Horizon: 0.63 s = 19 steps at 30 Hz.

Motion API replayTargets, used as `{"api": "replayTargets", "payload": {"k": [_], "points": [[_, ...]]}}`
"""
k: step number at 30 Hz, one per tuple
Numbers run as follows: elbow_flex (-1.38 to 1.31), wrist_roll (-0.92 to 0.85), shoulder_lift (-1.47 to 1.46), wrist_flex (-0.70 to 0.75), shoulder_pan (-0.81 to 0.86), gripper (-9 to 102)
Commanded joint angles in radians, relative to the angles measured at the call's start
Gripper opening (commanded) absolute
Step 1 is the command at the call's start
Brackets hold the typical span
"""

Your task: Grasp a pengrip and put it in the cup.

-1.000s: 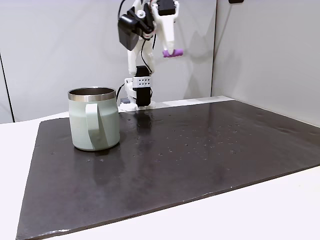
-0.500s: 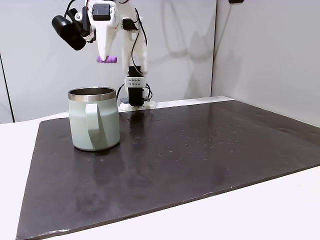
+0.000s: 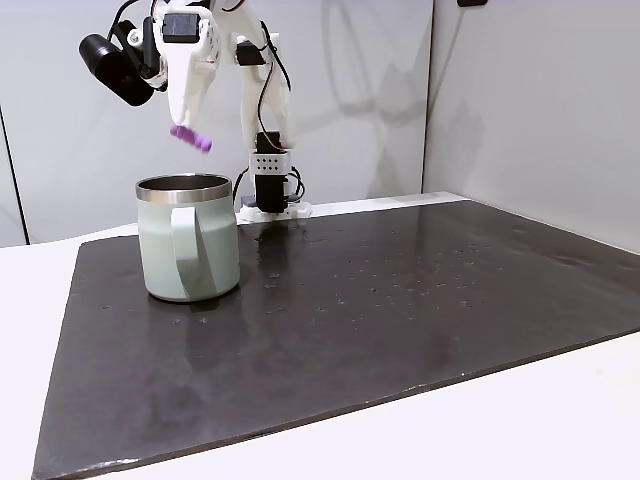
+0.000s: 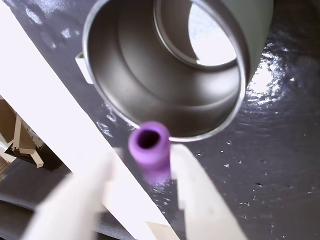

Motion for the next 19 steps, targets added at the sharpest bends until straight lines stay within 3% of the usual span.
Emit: {"api": "replayTargets", "payload": {"k": [1,19], "points": [[-0.078,-0.009,0.000,0.005,0.018,42],[-0.071,-0.008,0.038,0.008,0.012,36]]}}
